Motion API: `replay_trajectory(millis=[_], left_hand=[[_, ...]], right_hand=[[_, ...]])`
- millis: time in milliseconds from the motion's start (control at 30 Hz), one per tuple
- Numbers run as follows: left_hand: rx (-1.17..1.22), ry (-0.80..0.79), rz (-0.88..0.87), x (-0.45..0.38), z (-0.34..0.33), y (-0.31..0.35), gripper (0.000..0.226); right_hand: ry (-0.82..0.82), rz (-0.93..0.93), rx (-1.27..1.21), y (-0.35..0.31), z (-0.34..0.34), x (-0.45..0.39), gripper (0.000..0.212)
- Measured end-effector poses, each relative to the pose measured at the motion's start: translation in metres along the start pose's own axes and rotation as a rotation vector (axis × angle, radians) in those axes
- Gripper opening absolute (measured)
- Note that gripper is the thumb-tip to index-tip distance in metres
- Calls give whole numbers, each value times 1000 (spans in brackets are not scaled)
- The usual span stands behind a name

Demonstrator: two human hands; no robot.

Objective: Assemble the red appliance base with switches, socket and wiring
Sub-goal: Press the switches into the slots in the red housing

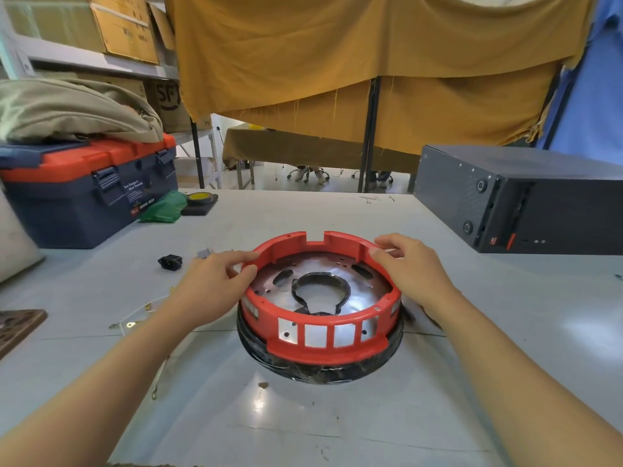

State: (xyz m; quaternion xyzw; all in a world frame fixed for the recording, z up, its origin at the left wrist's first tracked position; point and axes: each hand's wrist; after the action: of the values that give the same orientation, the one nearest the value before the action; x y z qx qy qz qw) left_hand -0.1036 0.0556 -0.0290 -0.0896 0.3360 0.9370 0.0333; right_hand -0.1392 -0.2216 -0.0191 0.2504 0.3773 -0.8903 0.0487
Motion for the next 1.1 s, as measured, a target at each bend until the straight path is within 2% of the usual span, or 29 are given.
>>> replay_trajectory(millis=[167, 267, 400, 533, 700, 767, 933, 1100], left_hand=[[95, -114, 11, -1, 5, -5, 32], [204, -129, 82, -11, 10, -16, 25], [2, 32, 93, -37, 15, -36, 16], [-224, 63, 57, -66, 19, -51, 27], [-547, -44, 73, -94, 16, -59, 54], [-616, -66, 87, -101, 12, -60, 53], [-470, 59, 59, -102, 5, -65, 33], [-84, 189, 32, -90, 15, -52, 26]], right_hand=[[-173, 45, 98, -4, -13, -12, 37], [-161, 31, 126, 0, -12, -18, 30], [-81, 34, 144, 2, -13, -27, 16], [-124, 93, 225, -5, -19, -42, 20], [-274, 201, 360, -4, -26, -42, 36], [-293, 216, 403, -3, -27, -41, 40], [-279, 197, 409, -4, -26, -39, 41], [-248, 168, 369, -6, -26, -38, 30]])
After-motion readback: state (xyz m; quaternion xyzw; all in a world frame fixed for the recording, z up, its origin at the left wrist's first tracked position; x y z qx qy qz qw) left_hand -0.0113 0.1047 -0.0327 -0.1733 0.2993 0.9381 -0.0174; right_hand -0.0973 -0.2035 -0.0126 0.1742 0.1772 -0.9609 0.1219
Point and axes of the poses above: each hand's wrist, its own x-axis away from the middle knuckle, its own z-axis out of the back of the hand, y = z × x, and after that the axes turned 11 degrees about z, right-handed
